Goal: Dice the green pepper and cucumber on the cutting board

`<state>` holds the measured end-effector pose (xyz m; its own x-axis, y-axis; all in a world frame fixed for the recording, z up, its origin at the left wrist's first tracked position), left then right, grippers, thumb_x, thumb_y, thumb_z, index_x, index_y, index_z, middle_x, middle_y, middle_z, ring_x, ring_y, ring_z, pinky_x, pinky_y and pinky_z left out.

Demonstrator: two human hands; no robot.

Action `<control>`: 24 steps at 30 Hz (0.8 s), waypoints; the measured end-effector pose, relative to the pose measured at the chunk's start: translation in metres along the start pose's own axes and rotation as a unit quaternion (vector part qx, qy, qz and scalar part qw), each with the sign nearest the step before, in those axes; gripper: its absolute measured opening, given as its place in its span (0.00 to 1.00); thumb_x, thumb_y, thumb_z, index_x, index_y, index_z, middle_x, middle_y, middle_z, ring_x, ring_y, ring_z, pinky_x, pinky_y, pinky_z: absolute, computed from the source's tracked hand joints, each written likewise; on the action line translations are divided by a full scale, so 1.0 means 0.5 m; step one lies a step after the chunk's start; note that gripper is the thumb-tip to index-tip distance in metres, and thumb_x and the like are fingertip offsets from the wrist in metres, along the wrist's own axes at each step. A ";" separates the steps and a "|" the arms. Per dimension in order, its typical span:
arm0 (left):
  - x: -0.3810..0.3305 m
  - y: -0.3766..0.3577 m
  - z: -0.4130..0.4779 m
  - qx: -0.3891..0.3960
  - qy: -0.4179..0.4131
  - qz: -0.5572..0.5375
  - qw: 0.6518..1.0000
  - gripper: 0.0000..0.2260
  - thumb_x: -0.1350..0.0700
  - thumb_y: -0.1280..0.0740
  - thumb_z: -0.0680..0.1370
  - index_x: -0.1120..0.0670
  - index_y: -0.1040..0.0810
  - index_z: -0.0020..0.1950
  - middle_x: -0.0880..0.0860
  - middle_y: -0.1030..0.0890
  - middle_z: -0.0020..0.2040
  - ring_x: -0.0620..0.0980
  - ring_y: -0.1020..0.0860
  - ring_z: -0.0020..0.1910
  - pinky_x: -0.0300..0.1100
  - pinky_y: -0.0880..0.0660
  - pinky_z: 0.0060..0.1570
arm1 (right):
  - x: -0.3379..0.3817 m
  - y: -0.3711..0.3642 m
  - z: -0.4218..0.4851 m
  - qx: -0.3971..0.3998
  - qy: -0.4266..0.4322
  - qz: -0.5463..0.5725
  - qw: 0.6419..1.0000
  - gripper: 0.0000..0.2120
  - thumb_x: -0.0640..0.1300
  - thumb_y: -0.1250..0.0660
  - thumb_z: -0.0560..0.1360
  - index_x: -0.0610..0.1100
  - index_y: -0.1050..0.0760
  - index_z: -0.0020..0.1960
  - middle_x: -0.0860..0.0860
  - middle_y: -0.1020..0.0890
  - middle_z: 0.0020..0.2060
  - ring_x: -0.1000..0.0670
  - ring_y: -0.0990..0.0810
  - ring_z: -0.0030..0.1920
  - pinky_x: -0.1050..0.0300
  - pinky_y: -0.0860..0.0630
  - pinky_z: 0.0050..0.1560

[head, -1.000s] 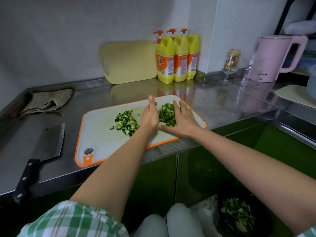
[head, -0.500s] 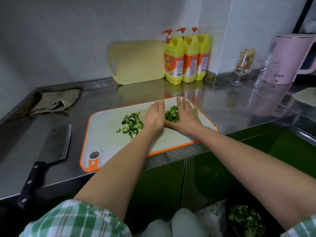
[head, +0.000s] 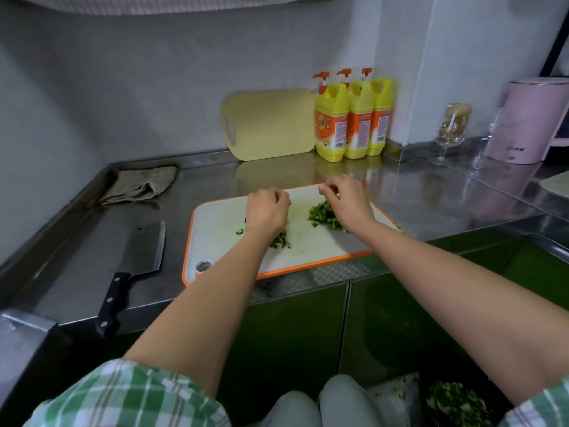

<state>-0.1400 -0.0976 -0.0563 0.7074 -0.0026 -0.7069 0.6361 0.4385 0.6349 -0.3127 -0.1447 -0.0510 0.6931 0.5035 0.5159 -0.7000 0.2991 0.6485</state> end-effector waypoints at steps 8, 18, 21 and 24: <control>-0.012 -0.028 0.031 0.019 -0.036 0.059 0.997 0.11 0.53 0.39 0.77 0.53 0.16 0.45 0.55 0.17 0.47 0.59 0.24 0.53 0.52 0.25 0.52 | -0.012 -0.007 0.028 -0.024 -0.040 -0.001 0.999 0.21 0.55 0.39 0.80 0.43 0.21 0.37 0.47 0.17 0.34 0.45 0.20 0.37 0.48 0.25 0.40; 0.016 0.009 0.028 -0.004 -0.054 0.125 0.991 0.14 0.52 0.40 0.80 0.54 0.18 0.58 0.59 0.19 0.55 0.60 0.28 0.60 0.49 0.29 0.55 | 0.058 -0.022 -0.001 0.061 0.076 -0.004 0.995 0.15 0.56 0.36 0.78 0.46 0.25 0.57 0.50 0.22 0.50 0.50 0.22 0.49 0.52 0.25 0.47; 0.047 0.030 0.018 0.002 -0.033 0.123 0.992 0.15 0.52 0.43 0.81 0.55 0.18 0.57 0.61 0.20 0.56 0.61 0.27 0.59 0.49 0.31 0.54 | 0.102 -0.059 -0.044 0.213 0.124 0.009 0.969 0.32 0.61 0.34 0.75 0.46 0.35 0.72 0.49 0.30 0.68 0.51 0.30 0.66 0.51 0.31 0.65; 0.080 0.042 -0.004 0.016 0.001 0.098 0.995 0.17 0.51 0.46 0.82 0.59 0.21 0.52 0.63 0.21 0.55 0.63 0.27 0.57 0.51 0.31 0.53 | 0.125 -0.093 -0.085 0.295 0.152 -0.015 0.943 0.47 0.64 0.32 0.73 0.42 0.51 0.79 0.47 0.47 0.78 0.50 0.47 0.77 0.54 0.47 0.76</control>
<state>-0.0989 -0.0868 -0.0720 0.8186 0.0828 -0.5684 0.4946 0.4018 0.7707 -0.2443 -0.0925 -0.0728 0.5666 0.7383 0.3658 -0.4007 -0.1411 0.9053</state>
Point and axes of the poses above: each hand's wrist, its own z-axis towards the middle knuckle, its own y-axis out of the back of the hand, x = y × z, the point moved 5 cm from there along z, towards the middle knuckle
